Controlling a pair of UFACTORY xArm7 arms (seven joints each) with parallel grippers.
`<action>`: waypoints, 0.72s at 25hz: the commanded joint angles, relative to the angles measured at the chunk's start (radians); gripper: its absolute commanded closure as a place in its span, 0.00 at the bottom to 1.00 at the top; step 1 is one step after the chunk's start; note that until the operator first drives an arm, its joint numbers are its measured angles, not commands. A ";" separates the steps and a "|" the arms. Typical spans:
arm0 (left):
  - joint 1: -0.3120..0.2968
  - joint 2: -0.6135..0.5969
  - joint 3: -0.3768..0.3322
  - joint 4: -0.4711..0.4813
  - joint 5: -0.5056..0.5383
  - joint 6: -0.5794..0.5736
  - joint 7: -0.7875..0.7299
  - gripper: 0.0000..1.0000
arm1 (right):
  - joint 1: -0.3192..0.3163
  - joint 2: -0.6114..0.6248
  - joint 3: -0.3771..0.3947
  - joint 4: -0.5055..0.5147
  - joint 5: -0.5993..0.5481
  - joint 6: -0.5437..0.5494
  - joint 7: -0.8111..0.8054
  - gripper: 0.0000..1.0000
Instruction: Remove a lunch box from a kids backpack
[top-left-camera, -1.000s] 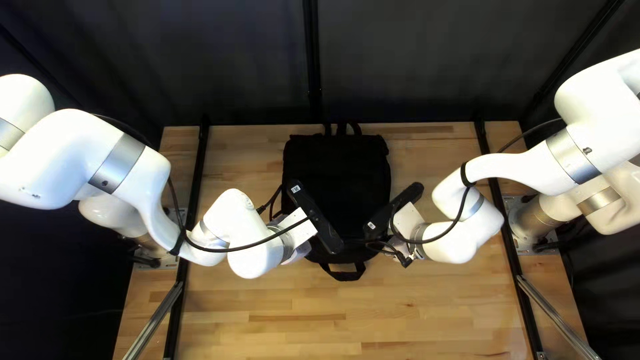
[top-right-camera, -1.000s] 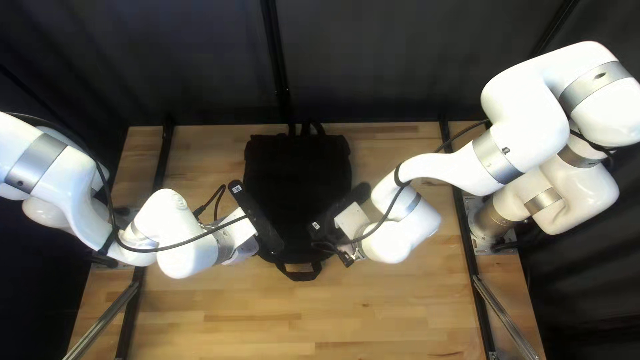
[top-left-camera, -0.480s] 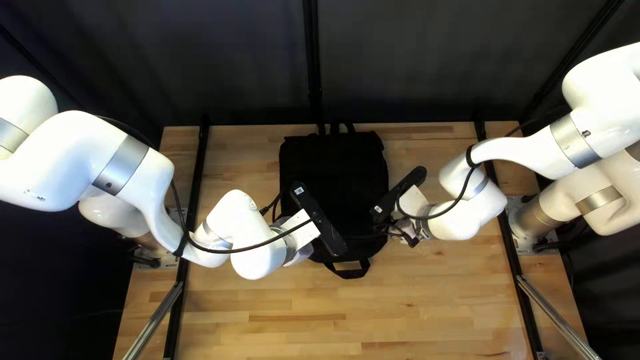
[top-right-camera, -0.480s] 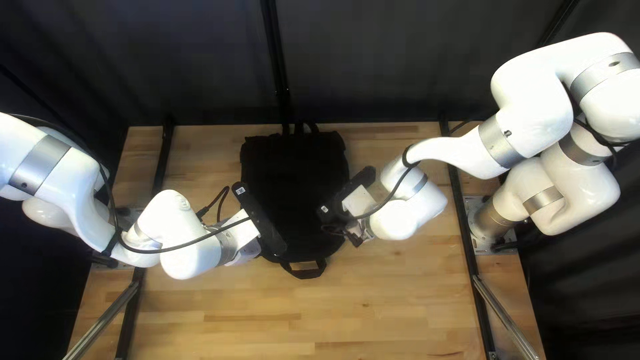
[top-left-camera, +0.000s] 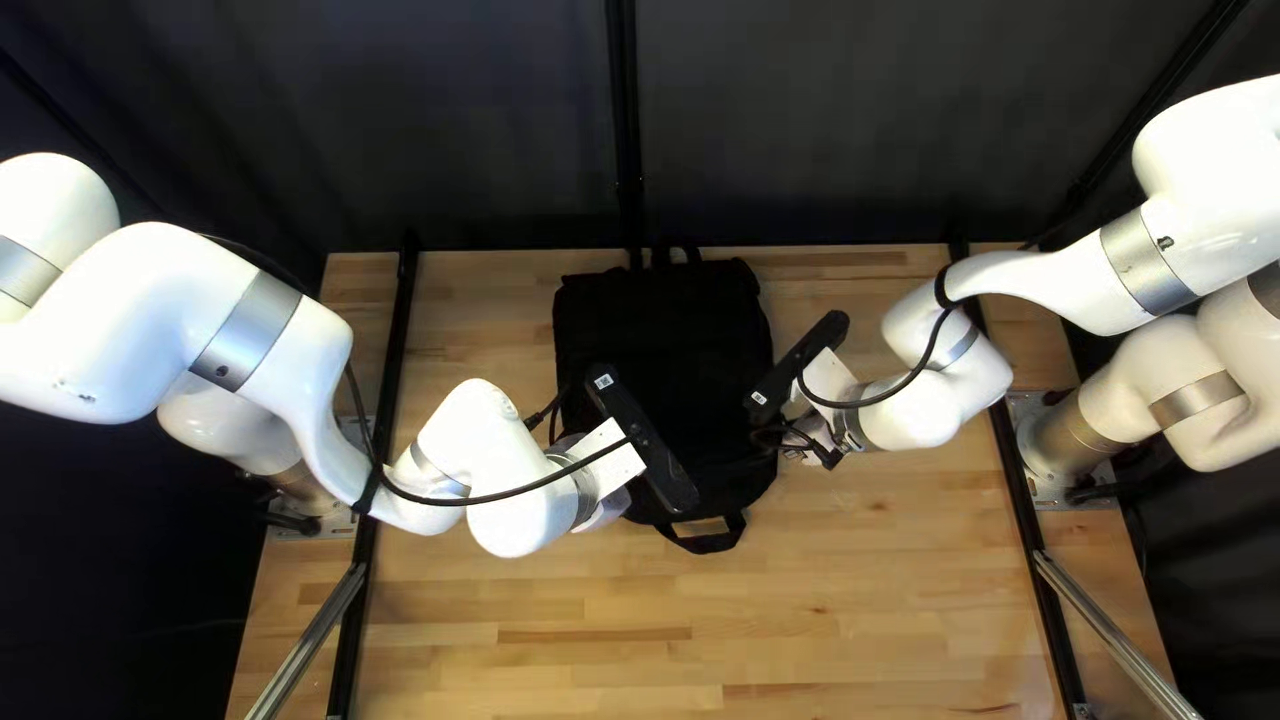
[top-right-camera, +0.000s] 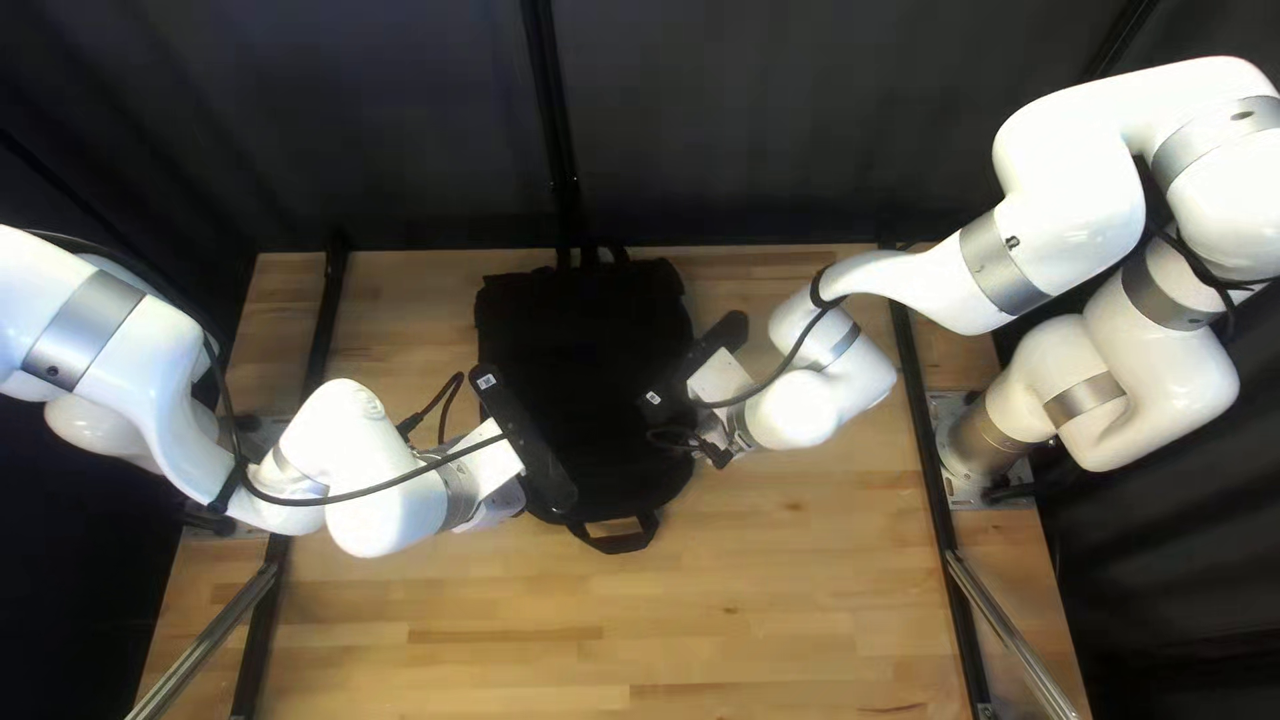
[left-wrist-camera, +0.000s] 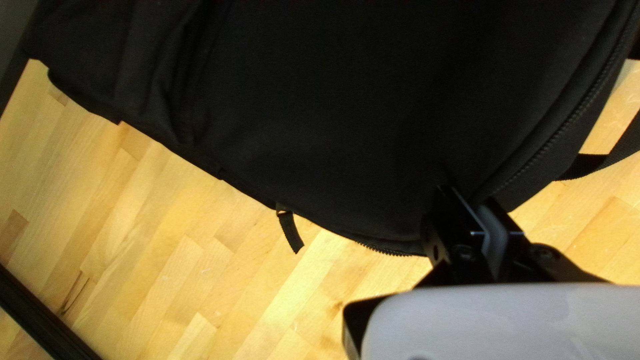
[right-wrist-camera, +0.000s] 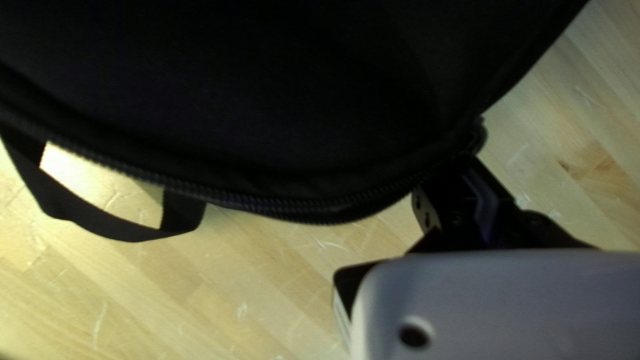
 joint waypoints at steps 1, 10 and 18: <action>0.002 0.008 0.003 0.007 -0.003 -0.005 0.008 1.00 | -0.005 0.001 -0.010 -0.005 0.007 -0.030 -0.027 1.00; 0.003 -0.001 0.006 0.000 -0.005 -0.007 0.017 1.00 | -0.006 0.011 -0.021 -0.010 0.036 -0.059 -0.072 1.00; -0.005 0.021 0.001 0.024 -0.018 -0.005 0.056 0.00 | 0.010 0.012 -0.007 0.000 0.066 -0.044 -0.074 1.00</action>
